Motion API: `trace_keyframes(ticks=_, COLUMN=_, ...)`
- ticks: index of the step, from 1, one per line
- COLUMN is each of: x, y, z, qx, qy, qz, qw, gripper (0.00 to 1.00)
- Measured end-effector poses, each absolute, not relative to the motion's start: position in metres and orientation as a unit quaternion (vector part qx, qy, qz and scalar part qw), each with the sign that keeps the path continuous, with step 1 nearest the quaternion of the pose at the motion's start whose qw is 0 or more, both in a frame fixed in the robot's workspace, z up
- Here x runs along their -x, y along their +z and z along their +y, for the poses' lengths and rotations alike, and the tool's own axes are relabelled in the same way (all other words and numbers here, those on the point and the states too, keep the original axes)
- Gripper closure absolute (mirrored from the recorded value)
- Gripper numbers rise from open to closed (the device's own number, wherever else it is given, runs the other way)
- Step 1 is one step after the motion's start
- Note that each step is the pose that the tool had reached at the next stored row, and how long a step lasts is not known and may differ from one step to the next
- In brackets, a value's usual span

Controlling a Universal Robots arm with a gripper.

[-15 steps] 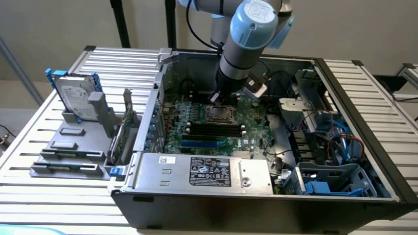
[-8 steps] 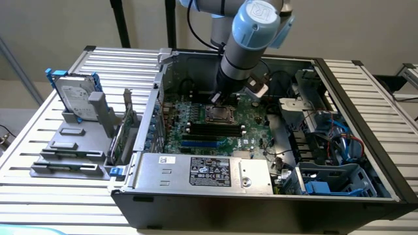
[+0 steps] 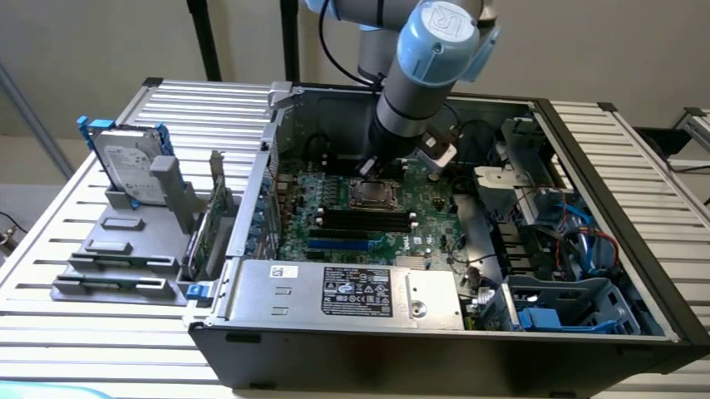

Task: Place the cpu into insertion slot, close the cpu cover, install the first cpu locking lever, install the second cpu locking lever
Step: 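Install the first cpu locking lever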

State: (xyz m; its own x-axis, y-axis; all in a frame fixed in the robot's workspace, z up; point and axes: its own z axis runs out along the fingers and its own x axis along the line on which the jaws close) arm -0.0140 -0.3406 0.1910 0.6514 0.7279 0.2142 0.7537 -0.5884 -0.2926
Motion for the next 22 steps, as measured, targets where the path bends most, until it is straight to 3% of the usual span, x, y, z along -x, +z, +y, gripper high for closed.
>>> trace_keyframes(ticks=22, x=0.0071, y=0.1883, z=-0.3437, qx=0.887, qy=-0.036, qz=-0.420, qw=0.190, gripper=0.89)
